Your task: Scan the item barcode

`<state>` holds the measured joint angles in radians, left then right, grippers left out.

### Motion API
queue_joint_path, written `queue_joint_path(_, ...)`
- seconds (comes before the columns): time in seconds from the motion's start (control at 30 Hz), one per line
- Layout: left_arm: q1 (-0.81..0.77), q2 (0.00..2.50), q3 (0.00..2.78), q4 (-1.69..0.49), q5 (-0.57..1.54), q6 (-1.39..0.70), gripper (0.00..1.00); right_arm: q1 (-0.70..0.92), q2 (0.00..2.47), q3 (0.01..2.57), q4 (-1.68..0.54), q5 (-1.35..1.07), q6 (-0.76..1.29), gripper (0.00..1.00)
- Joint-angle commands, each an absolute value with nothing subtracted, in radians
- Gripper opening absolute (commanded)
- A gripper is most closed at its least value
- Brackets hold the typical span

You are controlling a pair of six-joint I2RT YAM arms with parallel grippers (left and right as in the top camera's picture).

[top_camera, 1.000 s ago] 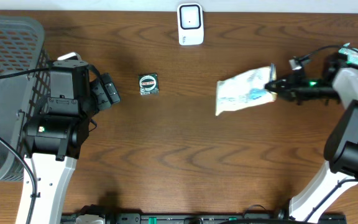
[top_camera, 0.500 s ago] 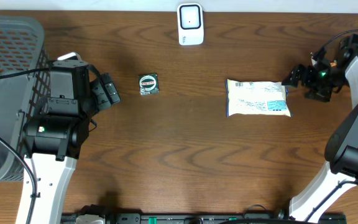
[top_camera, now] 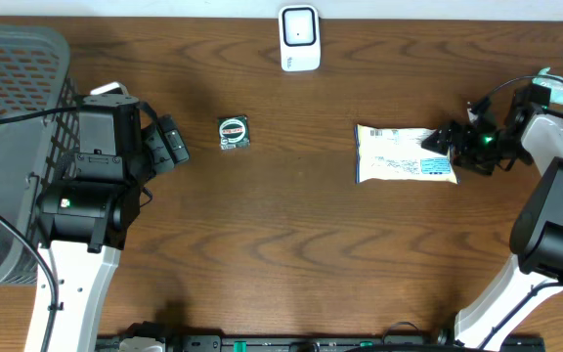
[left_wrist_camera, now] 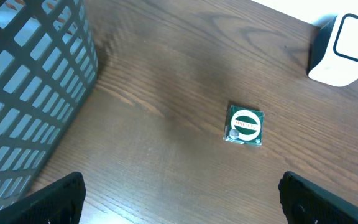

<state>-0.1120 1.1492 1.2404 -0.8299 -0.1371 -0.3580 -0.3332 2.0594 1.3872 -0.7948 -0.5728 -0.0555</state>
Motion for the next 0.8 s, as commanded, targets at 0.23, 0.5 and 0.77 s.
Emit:
queue_joint_path(0.23,-0.108,1.145,1.243,-0.83,-0.143,-0.345,0.98,-0.184,2.061,1.303,-0.691,-0.628,-0.016,0.01)
queue_joint_path(0.5,-0.108,1.145,1.243,-0.83,-0.143,-0.345,0.98,-0.171,2.055,1.322,-0.559,-1.16,-0.111,0.01)
queue_joint_path(0.77,-0.108,1.145,1.243,-0.83,-0.143,-0.345,0.98,-0.17,2.055,1.33,-0.352,-1.379,0.048,0.01)
